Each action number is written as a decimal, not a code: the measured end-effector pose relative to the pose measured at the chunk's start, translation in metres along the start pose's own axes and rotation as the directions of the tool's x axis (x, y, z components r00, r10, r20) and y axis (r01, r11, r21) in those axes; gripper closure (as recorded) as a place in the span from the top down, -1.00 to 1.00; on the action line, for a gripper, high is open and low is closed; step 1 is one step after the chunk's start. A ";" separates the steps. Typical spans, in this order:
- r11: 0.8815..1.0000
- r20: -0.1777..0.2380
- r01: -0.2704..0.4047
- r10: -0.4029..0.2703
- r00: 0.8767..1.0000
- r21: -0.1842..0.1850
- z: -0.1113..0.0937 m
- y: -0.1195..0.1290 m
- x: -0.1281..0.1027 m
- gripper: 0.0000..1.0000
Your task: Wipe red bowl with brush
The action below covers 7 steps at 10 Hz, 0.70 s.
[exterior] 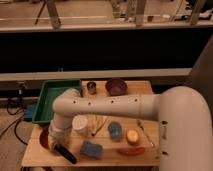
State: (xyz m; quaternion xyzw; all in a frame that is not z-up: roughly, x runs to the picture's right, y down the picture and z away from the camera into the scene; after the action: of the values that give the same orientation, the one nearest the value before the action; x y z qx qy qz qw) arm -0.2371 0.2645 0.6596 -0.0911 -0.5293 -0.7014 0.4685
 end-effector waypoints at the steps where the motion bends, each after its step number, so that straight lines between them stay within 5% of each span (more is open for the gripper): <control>1: 1.000 -0.002 -0.006 0.006 1.000 0.000 0.000 0.003 0.001 -1.00; 7: 1.000 0.007 0.015 -0.015 1.000 0.001 0.002 0.003 0.017 -1.00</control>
State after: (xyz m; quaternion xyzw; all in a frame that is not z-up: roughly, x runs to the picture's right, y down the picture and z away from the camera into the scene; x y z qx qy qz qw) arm -0.2450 0.2571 0.6730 -0.0892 -0.5320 -0.7043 0.4616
